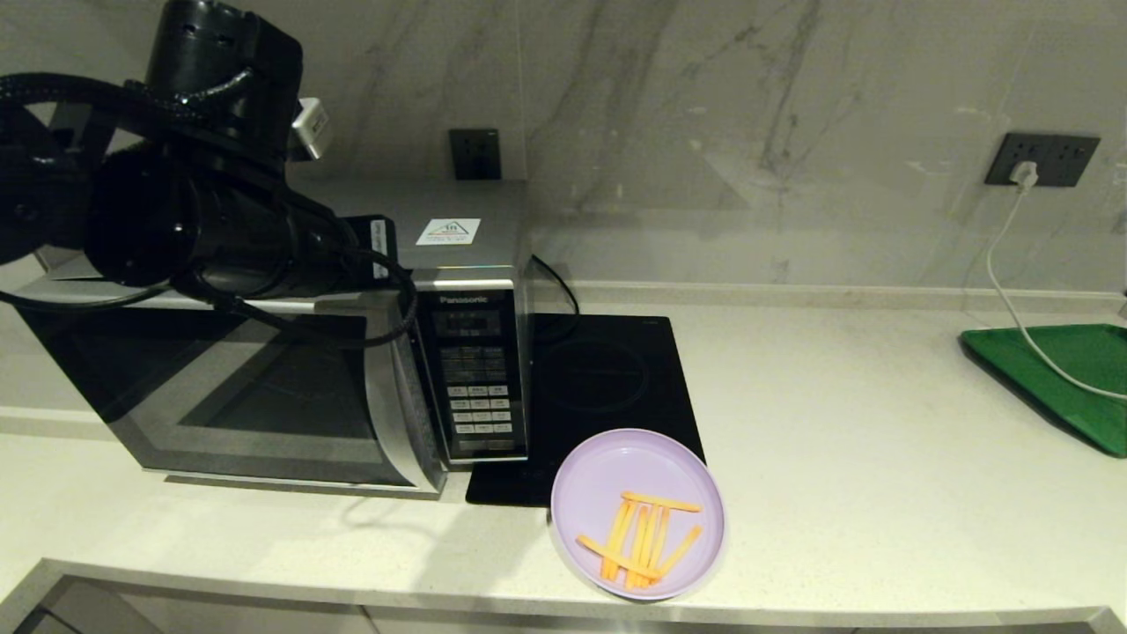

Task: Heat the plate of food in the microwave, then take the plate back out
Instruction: Open the microwave oven

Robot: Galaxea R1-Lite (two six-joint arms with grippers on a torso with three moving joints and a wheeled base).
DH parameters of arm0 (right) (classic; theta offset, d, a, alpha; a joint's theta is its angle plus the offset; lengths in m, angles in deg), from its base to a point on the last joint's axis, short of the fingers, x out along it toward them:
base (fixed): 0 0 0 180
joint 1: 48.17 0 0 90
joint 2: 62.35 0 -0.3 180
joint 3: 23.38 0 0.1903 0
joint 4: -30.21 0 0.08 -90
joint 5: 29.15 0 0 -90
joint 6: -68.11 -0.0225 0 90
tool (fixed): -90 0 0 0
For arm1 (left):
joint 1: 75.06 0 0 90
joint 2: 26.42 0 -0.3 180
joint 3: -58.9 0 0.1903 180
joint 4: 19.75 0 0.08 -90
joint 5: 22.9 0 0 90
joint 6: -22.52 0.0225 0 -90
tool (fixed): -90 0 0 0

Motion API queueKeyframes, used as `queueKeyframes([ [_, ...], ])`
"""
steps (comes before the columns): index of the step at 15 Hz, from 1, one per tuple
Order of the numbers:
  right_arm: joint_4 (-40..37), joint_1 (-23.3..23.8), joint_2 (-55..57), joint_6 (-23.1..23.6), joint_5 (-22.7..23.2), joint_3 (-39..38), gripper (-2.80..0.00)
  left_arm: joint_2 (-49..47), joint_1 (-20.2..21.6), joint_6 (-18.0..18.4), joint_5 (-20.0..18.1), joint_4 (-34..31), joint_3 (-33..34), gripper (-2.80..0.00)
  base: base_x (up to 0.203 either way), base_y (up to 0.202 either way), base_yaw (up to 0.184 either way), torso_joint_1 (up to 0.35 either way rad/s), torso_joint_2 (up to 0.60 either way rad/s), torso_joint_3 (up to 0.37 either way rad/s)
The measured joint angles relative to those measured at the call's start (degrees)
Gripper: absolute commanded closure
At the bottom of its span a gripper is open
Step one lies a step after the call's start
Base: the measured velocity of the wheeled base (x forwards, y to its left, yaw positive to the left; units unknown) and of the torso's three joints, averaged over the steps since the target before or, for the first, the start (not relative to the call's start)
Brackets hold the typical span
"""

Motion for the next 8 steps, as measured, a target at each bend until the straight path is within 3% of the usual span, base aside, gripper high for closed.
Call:
queueKeyframes([
  [8,-0.02,-0.02,0.00,-0.01,0.02,0.00,0.00,-0.22,-0.01,-0.14,2.09,0.30,2.10,0.00,0.000,0.000,0.000,0.000,0.00,0.000],
])
